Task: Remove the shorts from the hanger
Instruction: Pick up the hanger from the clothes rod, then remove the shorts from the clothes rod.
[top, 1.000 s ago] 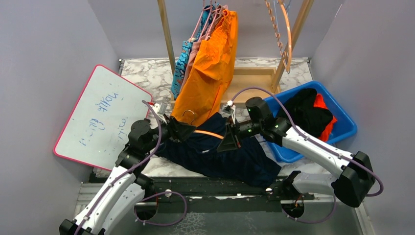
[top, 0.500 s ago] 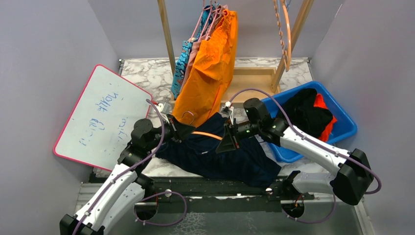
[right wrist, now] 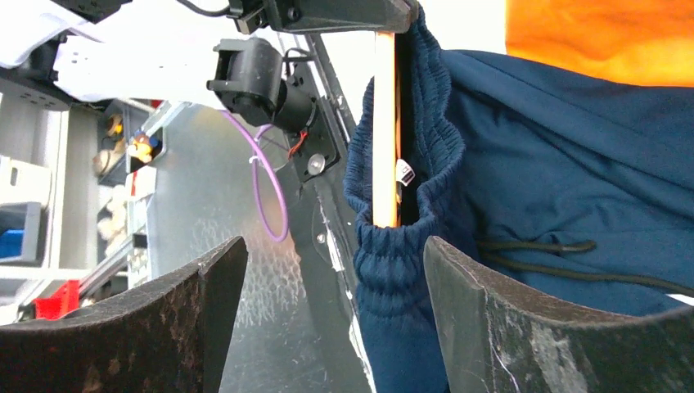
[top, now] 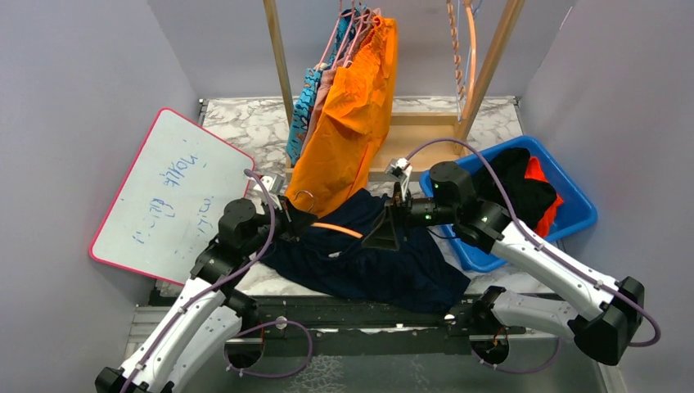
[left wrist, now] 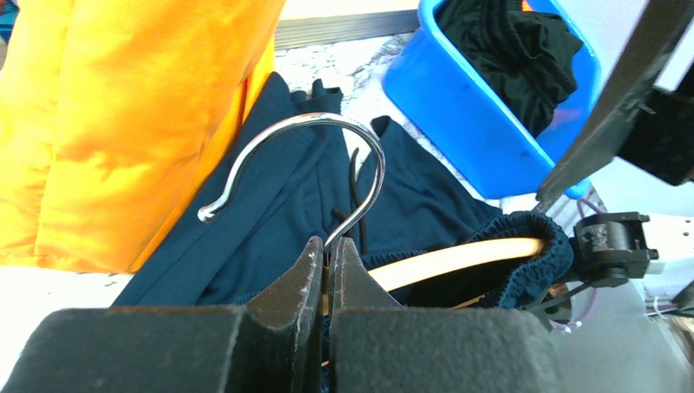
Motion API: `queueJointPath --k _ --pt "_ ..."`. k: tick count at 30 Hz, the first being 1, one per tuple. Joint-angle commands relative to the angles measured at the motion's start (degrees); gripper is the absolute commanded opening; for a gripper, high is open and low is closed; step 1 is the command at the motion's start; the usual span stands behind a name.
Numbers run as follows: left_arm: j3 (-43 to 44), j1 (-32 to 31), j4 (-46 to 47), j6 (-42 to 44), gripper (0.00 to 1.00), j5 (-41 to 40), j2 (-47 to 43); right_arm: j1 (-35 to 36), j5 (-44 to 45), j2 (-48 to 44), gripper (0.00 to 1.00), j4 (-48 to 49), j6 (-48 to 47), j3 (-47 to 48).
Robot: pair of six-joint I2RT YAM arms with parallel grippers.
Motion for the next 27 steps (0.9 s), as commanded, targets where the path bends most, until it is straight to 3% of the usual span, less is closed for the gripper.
queueJointPath --k 1,8,12,15,21,27 --pt "3.0 -0.1 -0.8 1.5 0.0 -4.3 -1.4 0.1 6.0 -1.9 0.8 -2.0 0.4 1.1" --pt "3.0 -0.1 -2.3 1.3 0.0 -5.1 -3.3 0.3 0.9 3.4 0.57 -1.3 0.6 0.7" --pt "4.6 -0.1 -7.2 -0.3 0.0 -6.4 -3.4 0.6 1.0 6.5 0.26 1.4 1.4 1.3" --pt "9.1 -0.1 -14.3 -0.4 0.0 -11.2 -2.4 0.6 6.3 7.2 0.03 0.3 0.8 3.0" --pt "10.5 -0.1 -17.8 0.7 0.0 -18.0 -4.4 0.6 15.5 5.6 0.02 -3.6 0.2 3.9" --pt "10.6 -0.1 -17.7 -0.9 0.0 -27.0 -5.8 0.6 21.5 -2.1 0.02 -6.7 0.6 1.2"
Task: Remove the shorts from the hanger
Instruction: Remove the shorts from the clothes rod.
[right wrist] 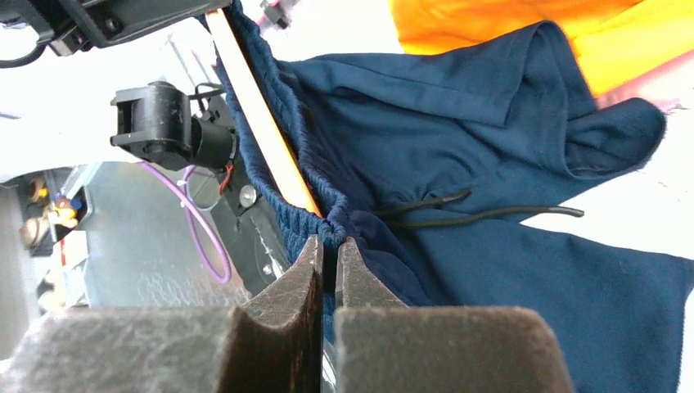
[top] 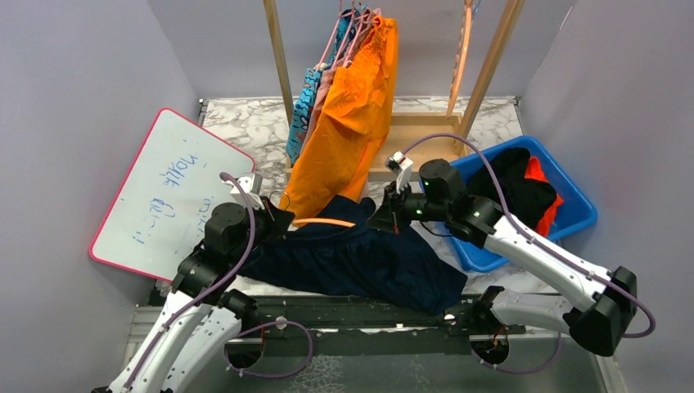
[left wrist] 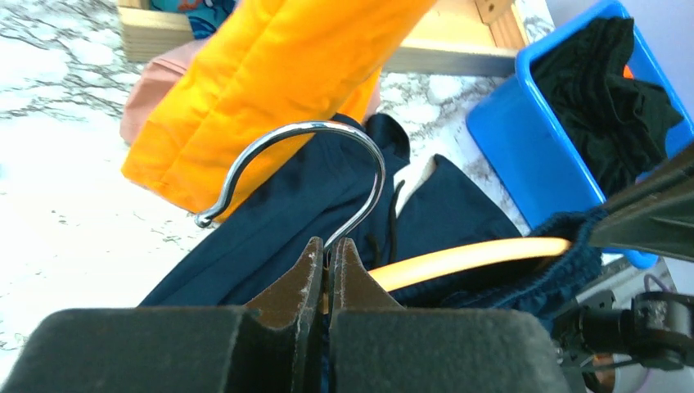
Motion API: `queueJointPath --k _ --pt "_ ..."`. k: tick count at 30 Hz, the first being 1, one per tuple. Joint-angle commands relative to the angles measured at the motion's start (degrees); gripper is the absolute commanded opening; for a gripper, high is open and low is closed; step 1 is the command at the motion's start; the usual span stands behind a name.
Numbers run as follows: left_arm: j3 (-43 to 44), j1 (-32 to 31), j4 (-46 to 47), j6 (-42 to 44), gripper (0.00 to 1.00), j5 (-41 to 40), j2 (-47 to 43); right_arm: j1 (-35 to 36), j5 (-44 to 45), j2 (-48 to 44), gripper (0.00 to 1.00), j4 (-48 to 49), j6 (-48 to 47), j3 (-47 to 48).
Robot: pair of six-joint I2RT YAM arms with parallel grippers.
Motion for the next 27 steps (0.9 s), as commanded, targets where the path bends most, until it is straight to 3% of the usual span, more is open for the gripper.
queueJointPath --k 1,6,11,17,20,23,27 --pt "2.5 0.2 0.9 -0.8 0.0 -12.1 -1.3 0.0 8.7 -7.8 0.02 -4.3 0.0 -2.0" --pt "3.9 0.2 1.2 -1.7 0.0 -17.0 -2.1 0.0 17.8 -13.5 0.02 -5.3 2.1 -3.9" --pt "4.7 0.2 1.2 -3.6 0.0 -19.0 -5.9 0.0 25.2 -13.5 0.02 -5.6 3.9 -4.4" --pt "4.5 0.2 -0.9 -5.8 0.0 -19.0 -10.6 0.0 10.4 -10.7 0.02 7.1 2.3 -8.1" --pt "4.3 0.2 -2.3 -6.7 0.0 -21.9 -11.9 0.0 6.0 -7.8 0.02 8.4 2.2 -7.2" --pt "4.1 0.2 -2.6 -8.0 0.0 -25.9 -12.7 0.0 7.8 -5.4 0.02 4.8 -0.2 -3.6" --pt "4.1 0.2 -2.2 -10.7 0.0 -31.4 -13.4 0.0 17.8 -5.3 0.02 0.1 -2.7 2.1"
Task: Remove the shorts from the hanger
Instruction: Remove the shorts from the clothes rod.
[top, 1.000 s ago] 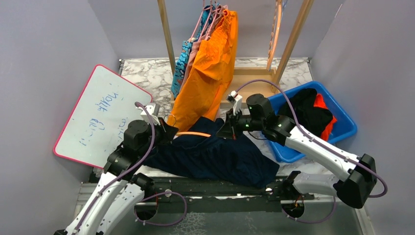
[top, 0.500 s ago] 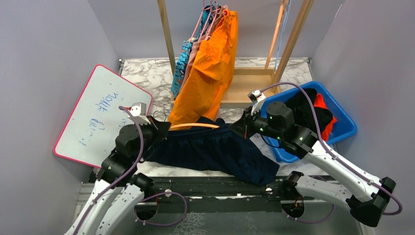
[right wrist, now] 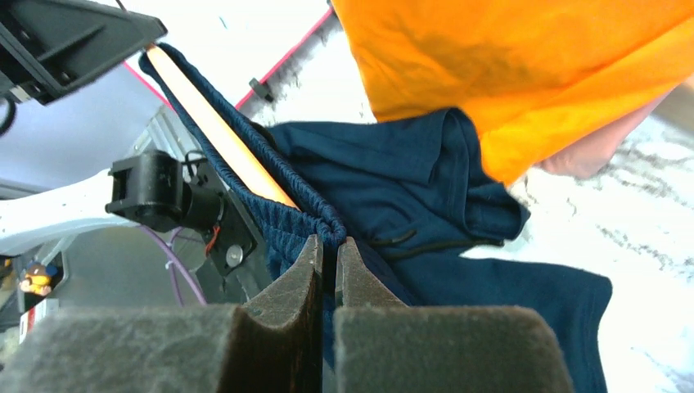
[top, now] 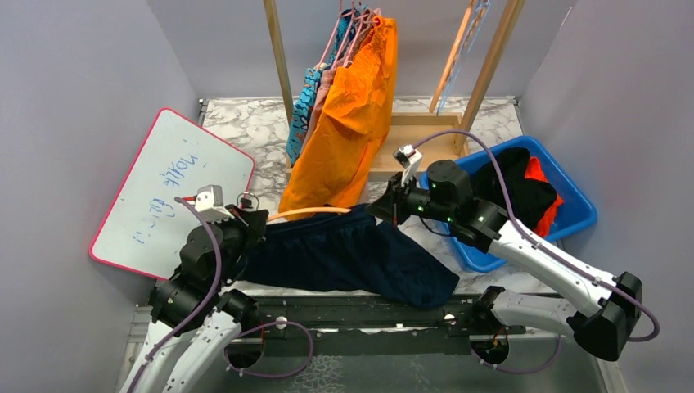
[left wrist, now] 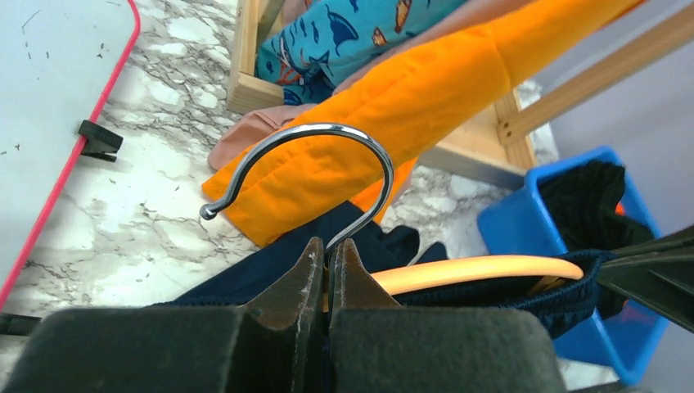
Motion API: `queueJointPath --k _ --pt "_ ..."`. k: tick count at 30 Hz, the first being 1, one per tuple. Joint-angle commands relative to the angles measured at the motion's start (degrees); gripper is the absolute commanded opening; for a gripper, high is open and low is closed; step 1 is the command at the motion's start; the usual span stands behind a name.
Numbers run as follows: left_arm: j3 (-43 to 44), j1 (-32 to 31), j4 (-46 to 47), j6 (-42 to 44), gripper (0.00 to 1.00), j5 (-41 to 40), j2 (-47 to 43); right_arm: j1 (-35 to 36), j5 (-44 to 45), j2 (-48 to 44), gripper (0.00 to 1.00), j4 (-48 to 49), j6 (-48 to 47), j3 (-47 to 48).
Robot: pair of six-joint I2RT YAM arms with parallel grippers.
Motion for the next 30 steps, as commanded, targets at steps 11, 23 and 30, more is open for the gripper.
queueJointPath --k 11,23,30 --pt "1.2 1.0 13.4 -7.0 0.0 -14.2 -3.8 -0.6 -4.1 -3.1 0.02 3.7 -1.5 1.1" --pt "-6.0 1.0 20.1 -22.9 0.0 -12.5 -8.0 -0.6 -4.9 -3.2 0.02 25.1 11.7 -18.4" --pt "-4.5 1.0 14.4 -21.6 0.0 -16.3 -8.2 -0.7 6.7 -10.2 0.02 15.6 6.6 -16.4"
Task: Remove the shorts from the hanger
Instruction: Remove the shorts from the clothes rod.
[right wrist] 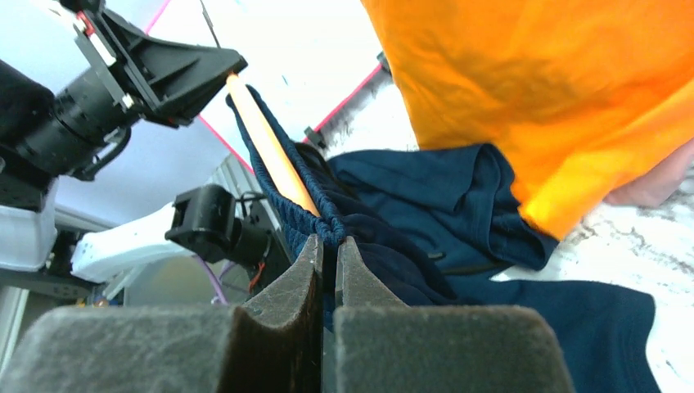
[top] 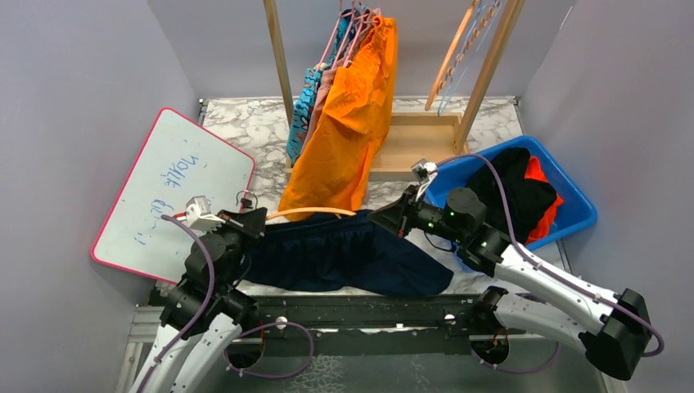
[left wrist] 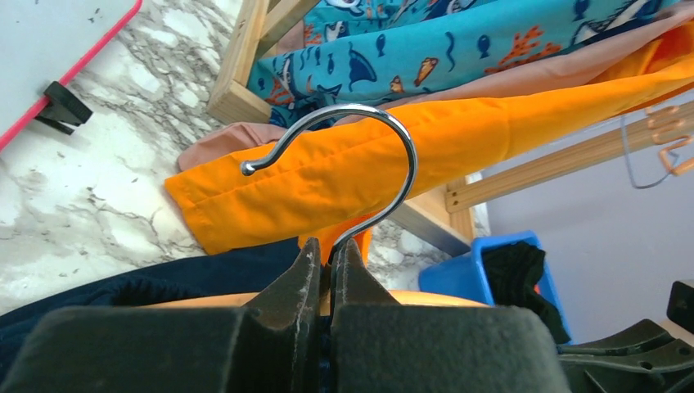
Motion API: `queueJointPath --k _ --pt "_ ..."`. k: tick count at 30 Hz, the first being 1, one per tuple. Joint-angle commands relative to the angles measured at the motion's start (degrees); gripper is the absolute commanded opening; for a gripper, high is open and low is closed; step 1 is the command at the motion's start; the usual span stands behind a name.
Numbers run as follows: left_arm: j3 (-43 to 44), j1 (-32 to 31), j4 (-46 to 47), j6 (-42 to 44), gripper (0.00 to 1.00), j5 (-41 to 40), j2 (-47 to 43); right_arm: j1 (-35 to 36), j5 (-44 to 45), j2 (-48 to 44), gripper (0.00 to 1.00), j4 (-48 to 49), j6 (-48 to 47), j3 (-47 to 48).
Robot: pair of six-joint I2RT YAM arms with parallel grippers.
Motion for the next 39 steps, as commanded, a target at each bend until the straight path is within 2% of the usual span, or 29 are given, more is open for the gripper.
queueJointPath --k 1,9,14,20,27,30,32,34,35,37,39 --pt "3.9 0.8 7.1 -5.6 0.0 -9.7 -2.8 -0.3 9.6 -4.1 0.02 -7.6 -2.6 -0.4" --pt "4.3 0.8 5.1 -5.1 0.0 -10.8 -2.6 -0.3 7.6 -10.4 0.02 -7.5 -3.0 -3.7" --pt "4.7 0.8 5.2 -4.9 0.0 -9.2 -1.5 -0.3 6.1 -10.6 0.02 -7.3 -2.9 -4.2" --pt "4.8 0.8 10.4 1.7 0.0 -0.2 2.5 -0.3 4.0 -2.4 0.02 -7.7 -2.6 0.7" --pt "6.0 0.8 13.4 8.3 0.0 11.8 9.1 -0.3 5.2 14.3 0.02 -18.0 -2.4 12.8" --pt "6.7 0.8 12.2 11.6 0.0 14.5 11.1 -0.3 4.7 15.2 0.04 -14.5 -0.4 9.5" --pt "6.7 0.8 11.2 13.2 0.0 16.0 12.1 -0.3 2.8 14.7 0.08 -10.2 0.5 4.9" --pt "6.4 0.9 10.7 14.1 0.0 17.4 13.0 -0.3 1.3 14.5 0.13 -10.1 0.6 3.7" --pt "6.1 0.8 10.6 14.3 0.0 18.0 13.3 -0.3 1.6 14.2 0.2 -11.4 0.8 3.5" --pt "5.4 0.8 10.6 14.4 0.0 18.4 13.6 -0.3 3.2 12.7 0.39 -13.3 0.8 2.8" --pt "4.8 0.8 10.6 14.5 0.0 18.2 13.6 -0.3 7.0 9.9 0.53 -15.6 1.7 2.0"
